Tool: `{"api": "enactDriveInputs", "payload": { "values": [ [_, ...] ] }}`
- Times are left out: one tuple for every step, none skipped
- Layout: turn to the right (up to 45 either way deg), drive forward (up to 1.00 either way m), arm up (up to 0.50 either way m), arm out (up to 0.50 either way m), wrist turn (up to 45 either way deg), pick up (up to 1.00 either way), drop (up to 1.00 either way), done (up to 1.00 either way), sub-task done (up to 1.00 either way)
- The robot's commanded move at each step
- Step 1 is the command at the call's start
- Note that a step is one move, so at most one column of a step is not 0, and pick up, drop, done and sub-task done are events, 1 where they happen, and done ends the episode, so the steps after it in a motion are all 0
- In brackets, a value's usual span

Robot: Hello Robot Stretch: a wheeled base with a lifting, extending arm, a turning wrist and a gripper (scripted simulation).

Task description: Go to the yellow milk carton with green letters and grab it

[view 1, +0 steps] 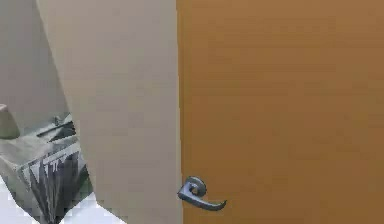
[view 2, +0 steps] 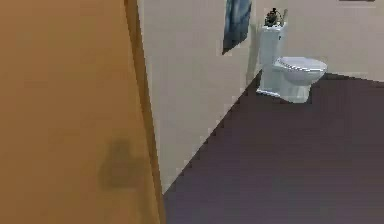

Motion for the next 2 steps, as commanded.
{"api": "enactDriveInputs", "payload": {
  "values": [
    [-45.0, 0.00, 0.00, 0.00, 0.0, 0.00, 0.00, 0.00, 0.00],
    [-45.0, 0.00, 0.00, 0.00, 0.0, 0.00, 0.00, 0.00, 0.00]
  ]
}}
